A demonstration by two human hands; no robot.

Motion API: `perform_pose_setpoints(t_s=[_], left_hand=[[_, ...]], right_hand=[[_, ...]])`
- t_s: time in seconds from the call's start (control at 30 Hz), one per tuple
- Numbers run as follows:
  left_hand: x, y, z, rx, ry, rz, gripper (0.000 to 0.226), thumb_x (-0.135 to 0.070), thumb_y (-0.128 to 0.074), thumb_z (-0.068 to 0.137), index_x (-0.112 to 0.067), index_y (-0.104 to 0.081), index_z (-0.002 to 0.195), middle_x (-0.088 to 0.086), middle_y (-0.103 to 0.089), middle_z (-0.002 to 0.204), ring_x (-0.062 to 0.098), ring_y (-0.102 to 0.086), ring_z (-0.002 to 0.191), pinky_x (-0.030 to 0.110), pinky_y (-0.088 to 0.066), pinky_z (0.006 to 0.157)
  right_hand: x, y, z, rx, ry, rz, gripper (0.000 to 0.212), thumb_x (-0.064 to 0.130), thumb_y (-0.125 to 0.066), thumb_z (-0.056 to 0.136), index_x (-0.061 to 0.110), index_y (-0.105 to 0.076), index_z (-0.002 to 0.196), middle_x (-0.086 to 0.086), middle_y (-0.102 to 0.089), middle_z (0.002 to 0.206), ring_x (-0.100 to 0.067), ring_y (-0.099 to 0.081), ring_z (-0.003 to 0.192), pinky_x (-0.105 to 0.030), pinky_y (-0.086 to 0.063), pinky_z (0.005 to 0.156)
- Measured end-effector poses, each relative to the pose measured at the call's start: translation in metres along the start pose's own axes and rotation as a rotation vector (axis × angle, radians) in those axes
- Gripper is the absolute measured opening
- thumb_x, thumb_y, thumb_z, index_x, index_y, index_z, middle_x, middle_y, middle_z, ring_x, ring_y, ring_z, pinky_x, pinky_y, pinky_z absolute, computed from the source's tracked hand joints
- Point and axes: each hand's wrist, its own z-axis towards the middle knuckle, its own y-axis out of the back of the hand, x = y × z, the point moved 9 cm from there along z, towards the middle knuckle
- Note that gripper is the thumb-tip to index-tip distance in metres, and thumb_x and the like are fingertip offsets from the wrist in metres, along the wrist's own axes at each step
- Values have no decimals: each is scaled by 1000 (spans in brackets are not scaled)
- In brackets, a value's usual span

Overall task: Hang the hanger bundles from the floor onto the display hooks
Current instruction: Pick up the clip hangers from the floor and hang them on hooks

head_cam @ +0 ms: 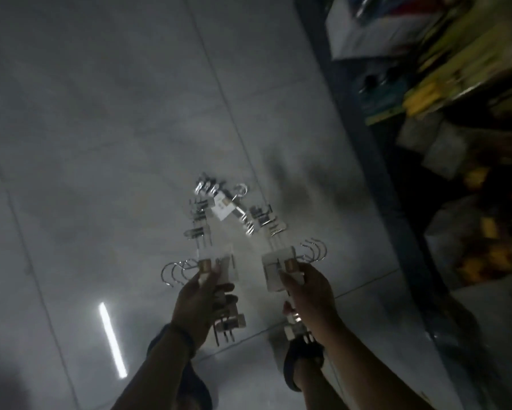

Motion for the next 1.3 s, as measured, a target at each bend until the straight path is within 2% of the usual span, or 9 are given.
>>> perform_pose_setpoints(t_s=[0.27,0.53,0.63,0.77,0.83,0.93,1.1,1.2,1.3], left_hand=[[-139,-134,-199,311,-136,124,53,-47,-81,83,-16,-70,125,10,-76,93,30,-77,81,44,-64,71],[-197,-230,-407,557,-294,428,48,-56,-77,83,-26,-78,121,9,-78,121,42,-78,98,60,-61,93],[-191,-252,-482,612,-360,560,45,-76,-74,77,-40,-81,102,15,-80,109,36,-78,96,57,-60,92],[-171,-287,-563,716,-384,658,26,-70,-73,84,-45,-81,86,3,-81,98,35,-77,98,60,-62,91],[-160,-309,-597,764,-378,676,31,-64,-73,78,-40,-82,96,0,-82,104,31,-77,99,48,-66,79],[-136,-348,-638,860,-337,666,45,-50,-76,80,-29,-78,120,6,-79,120,31,-77,108,53,-63,91],[-81,-430,-704,1001,-256,624,36,-23,-70,90,-13,-76,124,21,-77,120,38,-79,96,46,-66,69],[-47,-484,-749,1020,-248,560,38,-31,-72,87,-9,-79,118,18,-80,109,35,-81,82,41,-64,58],[-9,-534,-780,1037,-229,526,37,-41,-71,88,-17,-83,113,18,-80,113,38,-80,91,47,-66,67]], right_hand=[[156,134,-186,-25,146,148,48,79,-65,83,31,-69,85,-5,-64,67,-25,-64,54,-33,-51,47],[228,251,-392,-325,376,165,32,58,-59,97,32,-74,88,12,-65,60,-1,-58,48,-15,-42,44],[214,279,-471,-486,432,227,27,44,-60,104,20,-74,100,12,-65,65,-1,-59,54,-18,-43,49],[174,306,-552,-608,405,277,18,48,-63,102,34,-73,97,15,-69,68,-8,-65,50,-18,-47,44],[150,329,-582,-691,374,280,12,47,-67,100,38,-74,98,15,-75,77,-16,-73,57,-24,-53,46],[115,372,-623,-787,359,290,12,45,-68,100,36,-75,98,11,-77,79,-17,-76,62,-37,-60,54],[76,464,-683,-939,402,160,6,47,-69,99,49,-73,95,17,-77,80,-7,-72,55,-30,-57,48],[49,523,-703,-970,365,-59,17,49,-65,101,44,-72,115,24,-70,80,5,-64,61,-11,-46,54],[21,573,-718,-998,365,-188,18,47,-62,102,46,-68,119,36,-60,79,13,-58,69,-12,-40,59]])
